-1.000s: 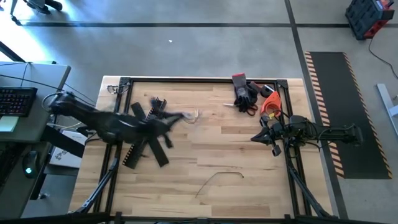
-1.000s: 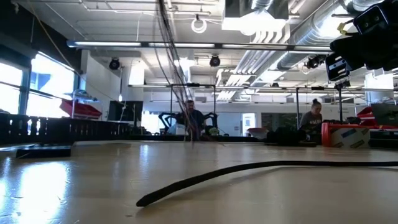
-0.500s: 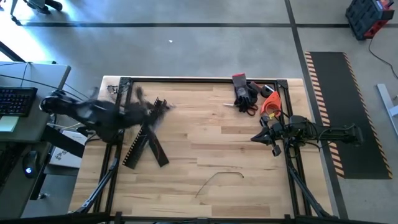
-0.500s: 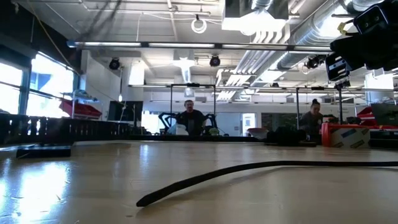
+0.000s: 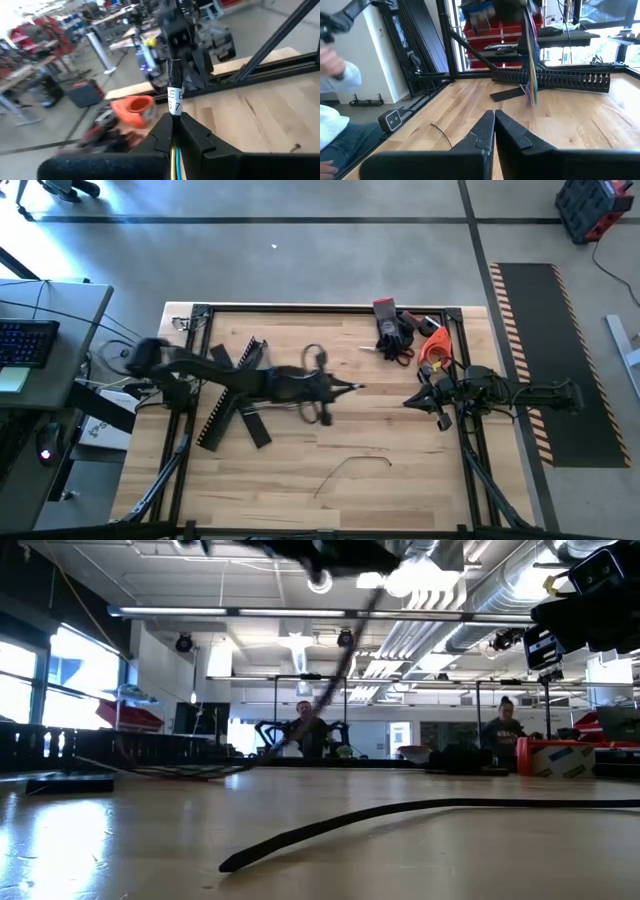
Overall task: Ziptie cables
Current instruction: Wrap the cable wires with the black zip tie
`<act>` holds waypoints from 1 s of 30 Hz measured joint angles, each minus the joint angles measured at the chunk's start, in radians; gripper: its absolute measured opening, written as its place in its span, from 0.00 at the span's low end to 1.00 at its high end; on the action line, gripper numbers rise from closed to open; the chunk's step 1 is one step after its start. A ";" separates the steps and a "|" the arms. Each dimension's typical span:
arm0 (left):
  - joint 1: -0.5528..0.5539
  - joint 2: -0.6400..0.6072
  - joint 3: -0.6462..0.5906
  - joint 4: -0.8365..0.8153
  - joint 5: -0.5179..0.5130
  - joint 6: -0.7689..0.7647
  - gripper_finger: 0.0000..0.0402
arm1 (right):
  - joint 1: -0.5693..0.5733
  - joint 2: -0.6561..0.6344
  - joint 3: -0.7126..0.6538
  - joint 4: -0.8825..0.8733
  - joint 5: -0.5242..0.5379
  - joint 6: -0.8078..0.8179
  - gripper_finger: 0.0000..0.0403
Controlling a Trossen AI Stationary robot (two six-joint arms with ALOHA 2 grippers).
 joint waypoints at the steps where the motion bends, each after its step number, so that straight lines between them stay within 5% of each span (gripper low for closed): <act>1: 0.020 0.046 0.000 0.069 0.049 -0.014 0.00 | 0.000 0.000 0.000 0.000 0.000 0.000 0.00; 6: 0.097 0.254 0.001 0.414 0.221 -0.085 0.00 | 0.000 0.000 0.000 0.000 0.000 0.000 0.00; 13: 0.122 0.506 0.041 0.636 0.231 -0.215 0.00 | 0.000 0.000 0.000 0.000 0.000 0.000 0.00; 18: 0.113 0.629 0.158 0.631 0.236 -0.310 0.02 | 0.000 0.000 0.000 0.000 0.000 0.000 0.00; 22: 0.115 0.654 0.231 0.539 0.295 -0.353 0.14 | 0.000 0.000 0.000 0.000 0.000 0.000 0.00; 27: 0.115 0.592 0.251 0.432 0.340 -0.409 0.33 | 0.000 0.001 0.000 -0.001 0.000 0.000 0.00; 30: 0.115 0.504 0.252 0.235 0.366 -0.385 0.39 | 0.000 0.001 0.000 0.000 0.000 0.000 0.00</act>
